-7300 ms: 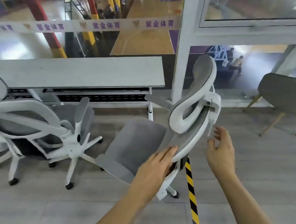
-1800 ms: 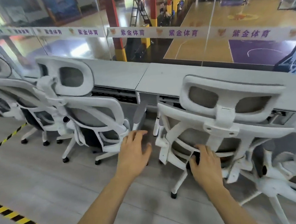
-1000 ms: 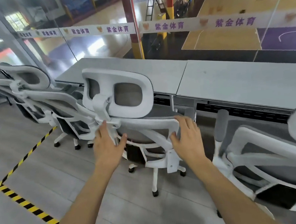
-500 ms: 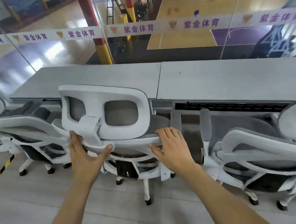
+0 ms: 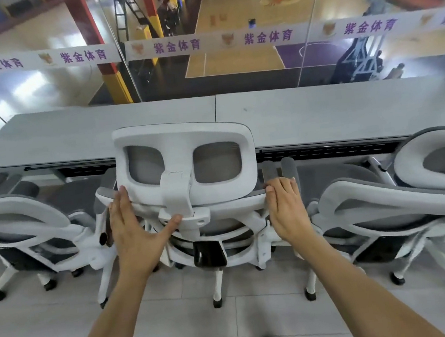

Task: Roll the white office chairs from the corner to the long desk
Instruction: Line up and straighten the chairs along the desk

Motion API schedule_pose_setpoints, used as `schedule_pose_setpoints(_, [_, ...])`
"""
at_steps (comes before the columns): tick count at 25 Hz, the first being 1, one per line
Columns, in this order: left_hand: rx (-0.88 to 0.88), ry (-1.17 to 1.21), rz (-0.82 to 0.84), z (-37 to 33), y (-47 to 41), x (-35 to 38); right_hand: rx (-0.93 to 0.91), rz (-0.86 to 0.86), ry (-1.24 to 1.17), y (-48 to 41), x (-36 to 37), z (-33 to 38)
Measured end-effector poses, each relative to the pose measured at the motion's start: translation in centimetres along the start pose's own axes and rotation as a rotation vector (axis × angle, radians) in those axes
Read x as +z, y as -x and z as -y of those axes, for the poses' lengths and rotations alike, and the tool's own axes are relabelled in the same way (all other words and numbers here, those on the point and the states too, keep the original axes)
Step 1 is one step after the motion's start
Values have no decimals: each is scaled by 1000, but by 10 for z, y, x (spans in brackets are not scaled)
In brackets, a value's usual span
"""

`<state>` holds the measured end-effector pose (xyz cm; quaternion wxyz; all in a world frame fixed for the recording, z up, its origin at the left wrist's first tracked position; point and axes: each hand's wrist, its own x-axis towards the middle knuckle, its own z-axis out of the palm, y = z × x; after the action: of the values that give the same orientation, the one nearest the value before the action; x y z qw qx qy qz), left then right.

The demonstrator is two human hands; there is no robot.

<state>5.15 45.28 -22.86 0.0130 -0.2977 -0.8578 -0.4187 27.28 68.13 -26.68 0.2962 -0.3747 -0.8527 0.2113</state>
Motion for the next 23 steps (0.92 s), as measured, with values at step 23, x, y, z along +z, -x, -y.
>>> schedule_pose_setpoints(23, [33,5,53,41,-41,-28,96,-7,-21,5,2,32])
